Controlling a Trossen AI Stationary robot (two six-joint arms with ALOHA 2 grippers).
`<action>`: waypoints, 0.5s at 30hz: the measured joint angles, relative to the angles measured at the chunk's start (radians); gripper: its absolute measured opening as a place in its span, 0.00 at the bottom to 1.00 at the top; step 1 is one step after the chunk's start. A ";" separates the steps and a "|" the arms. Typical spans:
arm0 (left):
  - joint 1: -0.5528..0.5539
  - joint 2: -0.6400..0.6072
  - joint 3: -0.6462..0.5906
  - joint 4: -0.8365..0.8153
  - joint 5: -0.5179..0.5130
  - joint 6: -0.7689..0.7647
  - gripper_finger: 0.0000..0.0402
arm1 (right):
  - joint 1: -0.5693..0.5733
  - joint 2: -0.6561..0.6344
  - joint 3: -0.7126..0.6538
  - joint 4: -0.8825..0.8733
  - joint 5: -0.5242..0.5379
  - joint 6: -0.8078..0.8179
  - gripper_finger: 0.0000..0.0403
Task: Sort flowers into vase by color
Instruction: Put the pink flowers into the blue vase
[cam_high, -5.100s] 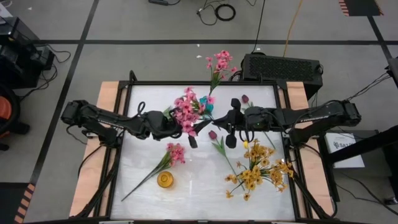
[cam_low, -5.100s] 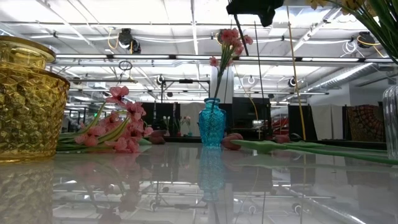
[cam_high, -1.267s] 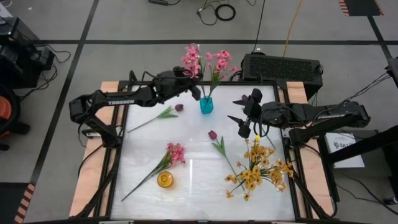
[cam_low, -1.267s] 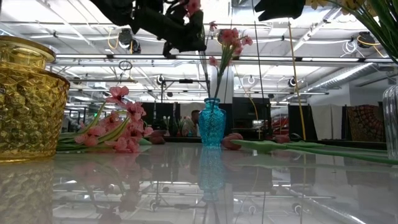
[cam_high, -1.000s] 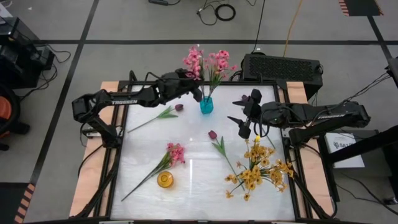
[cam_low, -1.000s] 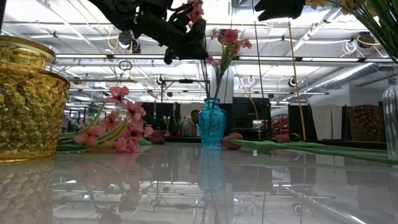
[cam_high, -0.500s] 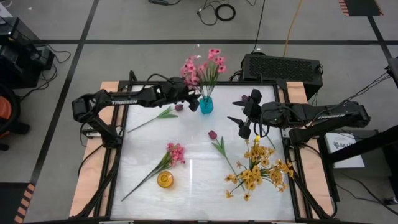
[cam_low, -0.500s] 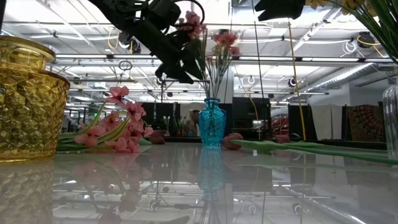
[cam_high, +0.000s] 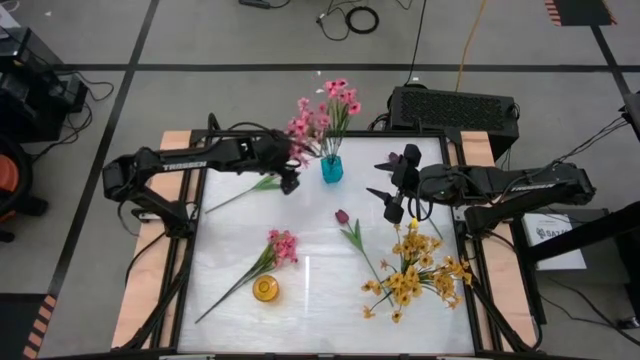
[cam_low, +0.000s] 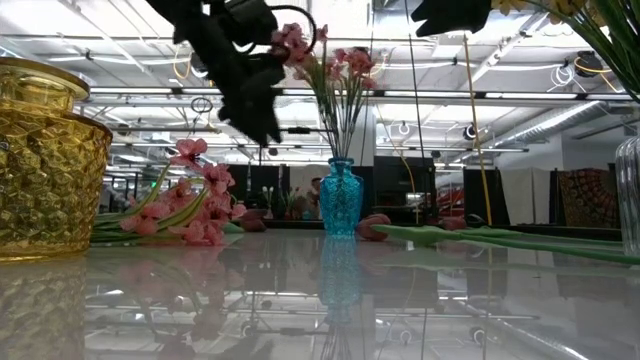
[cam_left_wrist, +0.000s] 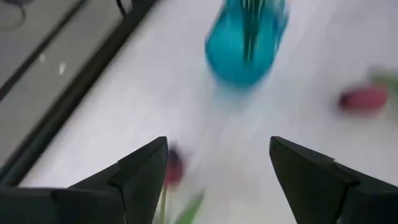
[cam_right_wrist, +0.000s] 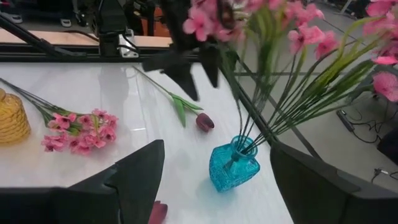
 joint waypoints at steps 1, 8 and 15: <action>-0.003 -0.010 0.000 -0.053 0.000 0.005 0.72 | 0.000 0.000 0.000 0.000 0.000 0.001 0.71; -0.032 -0.070 0.000 -0.246 -0.006 -0.039 0.72 | 0.000 0.000 0.000 -0.001 0.000 0.001 0.71; -0.071 -0.125 0.000 -0.058 0.004 -0.029 0.72 | 0.000 0.000 0.000 0.001 0.000 0.001 0.71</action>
